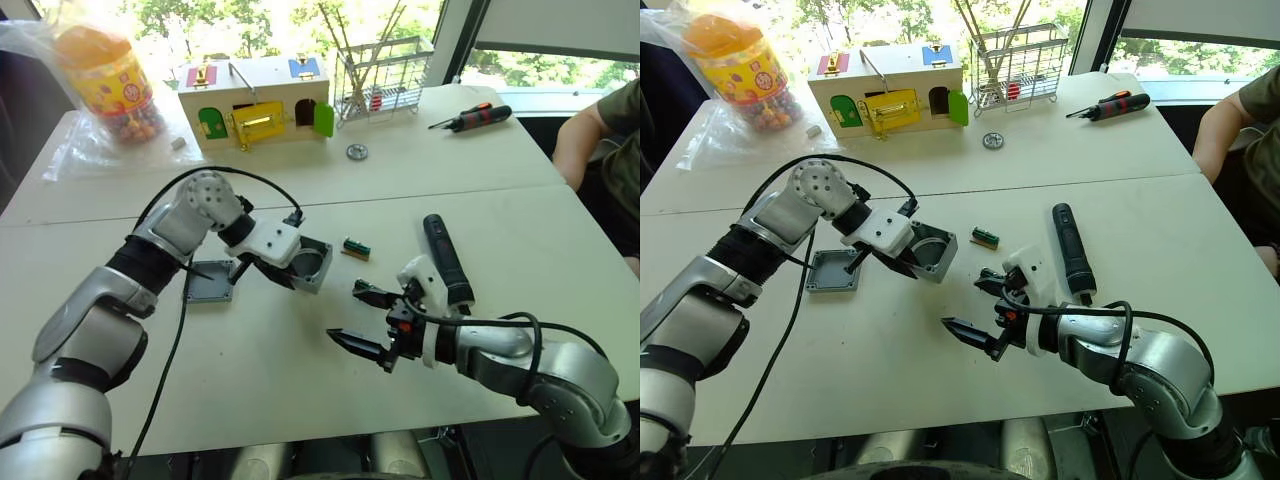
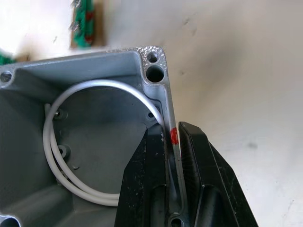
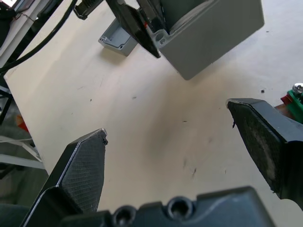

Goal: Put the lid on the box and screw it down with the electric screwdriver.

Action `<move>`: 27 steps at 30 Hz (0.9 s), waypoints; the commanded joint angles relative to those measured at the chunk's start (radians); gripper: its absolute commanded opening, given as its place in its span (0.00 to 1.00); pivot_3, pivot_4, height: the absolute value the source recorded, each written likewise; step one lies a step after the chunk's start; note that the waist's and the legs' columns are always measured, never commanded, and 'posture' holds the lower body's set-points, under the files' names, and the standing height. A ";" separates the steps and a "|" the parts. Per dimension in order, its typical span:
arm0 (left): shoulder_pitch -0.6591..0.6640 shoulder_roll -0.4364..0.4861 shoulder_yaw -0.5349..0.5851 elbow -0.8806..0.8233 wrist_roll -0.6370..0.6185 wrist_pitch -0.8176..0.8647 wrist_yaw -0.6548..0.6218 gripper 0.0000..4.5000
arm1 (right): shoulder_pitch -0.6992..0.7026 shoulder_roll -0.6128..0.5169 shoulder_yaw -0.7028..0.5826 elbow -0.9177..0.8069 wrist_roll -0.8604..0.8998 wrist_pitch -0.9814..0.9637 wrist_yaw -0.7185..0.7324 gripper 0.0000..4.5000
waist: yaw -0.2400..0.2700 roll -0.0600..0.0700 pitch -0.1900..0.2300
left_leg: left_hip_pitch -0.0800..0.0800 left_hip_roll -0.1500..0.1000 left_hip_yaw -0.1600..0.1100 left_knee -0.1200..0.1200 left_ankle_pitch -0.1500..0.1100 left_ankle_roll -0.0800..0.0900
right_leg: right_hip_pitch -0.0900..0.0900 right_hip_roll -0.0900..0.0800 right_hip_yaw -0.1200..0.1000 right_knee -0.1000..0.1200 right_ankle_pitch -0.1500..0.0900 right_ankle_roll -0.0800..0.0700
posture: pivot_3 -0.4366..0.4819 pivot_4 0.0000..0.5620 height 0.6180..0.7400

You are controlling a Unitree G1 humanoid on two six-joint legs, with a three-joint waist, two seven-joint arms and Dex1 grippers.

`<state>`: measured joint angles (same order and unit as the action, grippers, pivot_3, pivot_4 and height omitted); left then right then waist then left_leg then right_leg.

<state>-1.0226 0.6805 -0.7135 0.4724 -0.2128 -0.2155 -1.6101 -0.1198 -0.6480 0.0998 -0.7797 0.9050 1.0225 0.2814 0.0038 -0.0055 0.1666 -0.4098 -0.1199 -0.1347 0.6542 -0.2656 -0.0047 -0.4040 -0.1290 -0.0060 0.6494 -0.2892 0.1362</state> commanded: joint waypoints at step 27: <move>-0.133 0.149 -0.210 0.134 -0.090 -0.198 -0.004 0.72 | -0.015 0.036 -0.035 -0.066 0.013 0.005 -0.013 1.00 | -0.022 0.000 0.000 | 0.000 -0.001 -0.001 0.006 -0.001 0.003 | 0.003 0.002 0.000 0.002 -0.001 0.002 | 0.48 0.27 1.00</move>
<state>-1.1106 0.7840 -0.9874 0.6256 -0.2925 -0.4737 -1.6112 -0.1161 -0.6088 0.0757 -0.8096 0.8856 1.0270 0.2515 -0.0183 -0.0058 0.1665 -0.4098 -0.1204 -0.1354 0.6601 -0.2669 -0.0020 -0.4016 -0.1273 -0.0063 0.6520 -0.2906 0.1386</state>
